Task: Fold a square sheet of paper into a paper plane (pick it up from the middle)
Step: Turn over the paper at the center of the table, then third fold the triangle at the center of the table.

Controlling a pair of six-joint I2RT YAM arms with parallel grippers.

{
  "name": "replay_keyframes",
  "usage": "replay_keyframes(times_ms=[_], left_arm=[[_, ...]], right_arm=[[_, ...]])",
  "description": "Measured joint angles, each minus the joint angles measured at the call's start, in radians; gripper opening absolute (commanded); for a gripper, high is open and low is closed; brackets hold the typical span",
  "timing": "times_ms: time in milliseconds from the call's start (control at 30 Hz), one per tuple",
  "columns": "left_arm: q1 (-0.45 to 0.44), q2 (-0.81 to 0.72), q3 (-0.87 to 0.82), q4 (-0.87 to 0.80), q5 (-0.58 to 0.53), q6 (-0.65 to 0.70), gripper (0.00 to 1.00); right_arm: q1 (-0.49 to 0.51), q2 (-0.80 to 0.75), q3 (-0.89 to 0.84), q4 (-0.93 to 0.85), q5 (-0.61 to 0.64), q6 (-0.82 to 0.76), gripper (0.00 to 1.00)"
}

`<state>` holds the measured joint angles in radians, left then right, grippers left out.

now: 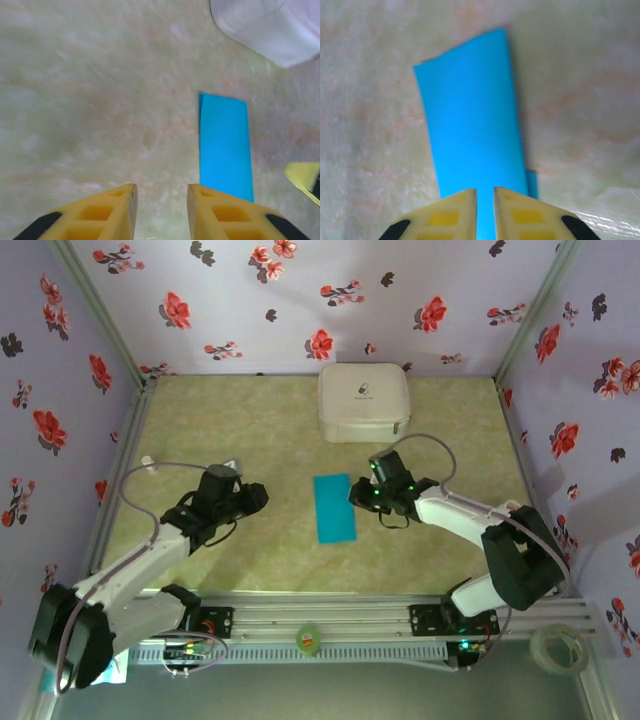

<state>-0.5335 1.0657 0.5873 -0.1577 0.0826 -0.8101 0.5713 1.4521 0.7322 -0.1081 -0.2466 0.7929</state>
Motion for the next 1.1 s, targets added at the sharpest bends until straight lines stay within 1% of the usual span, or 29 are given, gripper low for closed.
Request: replay_keyframes(times_ms=[133, 300, 533, 667, 833, 1000, 1100], left_arm=[[0.000, 0.132, 0.009, 0.066, 0.118, -0.004, 0.31], [-0.005, 0.239, 0.046, 0.120, 0.219, -0.021, 0.32], [-0.012, 0.338, 0.074, 0.191, 0.330, -0.044, 0.34], [-0.015, 0.401, 0.087, 0.218, 0.380, -0.057, 0.35], [-0.024, 0.483, 0.117, 0.255, 0.432, -0.084, 0.35], [-0.037, 0.540, 0.143, 0.264, 0.460, -0.105, 0.34], [-0.053, 0.582, 0.169, 0.262, 0.480, -0.108, 0.31]], right_arm=[[-0.019, 0.028, -0.062, 0.072, -0.102, 0.044, 0.11], [-0.020, 0.098, -0.073, 0.198, -0.185, 0.092, 0.11], [-0.025, 0.172, -0.124, 0.272, -0.205, 0.111, 0.11], [-0.030, 0.192, -0.156, 0.378, -0.239, 0.143, 0.11], [-0.043, 0.200, -0.214, 0.524, -0.272, 0.220, 0.12], [-0.043, 0.205, -0.226, 0.562, -0.274, 0.260, 0.12], [-0.043, 0.205, -0.226, 0.563, -0.272, 0.266, 0.12]])
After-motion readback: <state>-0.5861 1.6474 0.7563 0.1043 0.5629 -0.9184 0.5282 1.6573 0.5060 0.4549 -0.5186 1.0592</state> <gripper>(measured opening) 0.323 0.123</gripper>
